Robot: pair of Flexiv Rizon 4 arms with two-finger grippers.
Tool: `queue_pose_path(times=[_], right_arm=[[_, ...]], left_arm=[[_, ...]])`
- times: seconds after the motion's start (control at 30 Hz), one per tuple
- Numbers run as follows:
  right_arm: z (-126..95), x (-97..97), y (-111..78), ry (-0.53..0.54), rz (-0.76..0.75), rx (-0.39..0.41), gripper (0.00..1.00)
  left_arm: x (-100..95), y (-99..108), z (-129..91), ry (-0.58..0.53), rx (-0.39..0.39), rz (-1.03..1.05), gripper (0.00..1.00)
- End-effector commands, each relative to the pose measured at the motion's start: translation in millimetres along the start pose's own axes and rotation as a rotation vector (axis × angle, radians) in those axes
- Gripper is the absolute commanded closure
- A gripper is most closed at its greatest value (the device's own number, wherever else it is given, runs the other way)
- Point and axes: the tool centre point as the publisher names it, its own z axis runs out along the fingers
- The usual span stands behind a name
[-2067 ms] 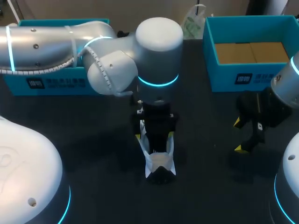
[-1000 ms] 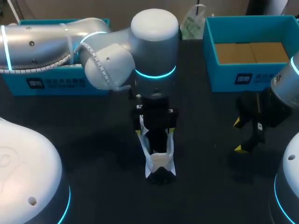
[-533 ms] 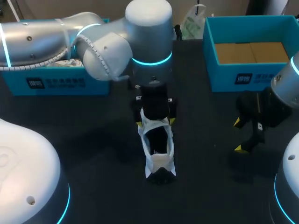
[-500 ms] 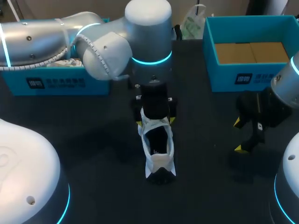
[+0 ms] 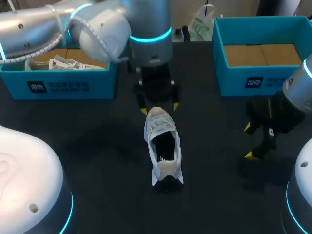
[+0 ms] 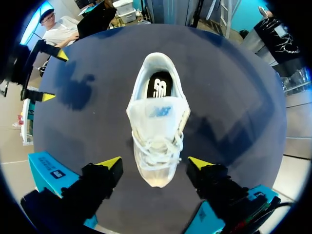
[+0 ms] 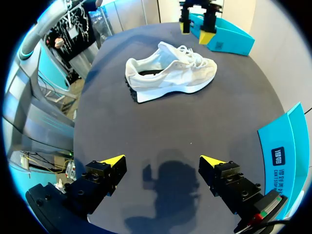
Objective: Take the shoe out of the shoebox, open the shoe tongue, remove and reinsert the insole, then place the shoe into the shoebox
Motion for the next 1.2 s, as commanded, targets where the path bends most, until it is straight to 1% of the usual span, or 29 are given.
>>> queue_pose_path(times=[0.03, 0.1, 0.27, 0.43, 0.57, 0.6, 0.8, 0.97, 1.0, 1.07, 1.2], right_arm=[[-0.2, 1.1, -0.2, -0.002, 0.0, 0.001, 0.0], [-0.2, 1.1, -0.2, -0.002, 0.0, 0.001, 0.0], [-0.2, 1.1, -0.2, -0.002, 0.0, 0.001, 0.0], [-0.2, 1.1, -0.2, -0.002, 0.0, 0.001, 0.0], [-0.2, 1.1, -0.2, -0.002, 0.0, 0.001, 0.0], [-0.2, 1.1, -0.2, -0.002, 0.0, 0.001, 0.0], [-0.2, 1.1, -0.2, -0.002, 0.0, 0.001, 0.0], [-0.2, 1.1, -0.2, -0.002, 0.0, 0.001, 0.0], [-0.2, 1.1, -0.2, -0.002, 0.0, 0.001, 0.0], [-0.2, 1.1, -0.2, -0.002, 0.0, 0.001, 0.0], [-0.2, 1.1, -0.2, -0.002, 0.0, 0.001, 0.0]], left_arm=[[0.9, 6.5, -10.2, 0.005, 0.02, 0.005, 0.62], [1.6, 5.6, -10.7, 0.009, 0.023, 0.015, 0.68], [2.2, -3.7, -3.0, 0.024, 0.031, 0.031, 0.68], [3.0, -16.7, 5.8, 0.036, 0.057, 0.06, 0.68], [4.3, -28.7, 16.5, 0.045, 0.079, 0.078, 0.66], [4.9, -31.1, 19.0, 0.044, 0.095, 0.082, 0.65], [6.4, -50.5, 38.4, 0.063, 0.136, 0.129, 0.68], [6.6, -60.7, 55.2, 0.085, 0.193, 0.145, 0.67], [7.3, -62.9, 57.3, 0.088, 0.192, 0.146, 0.67], [8.6, -65.4, 56.9, 0.093, 0.187, 0.151, 0.67], [11.6, -63.5, 39.8, 0.054, 0.152, 0.147, 0.67]])
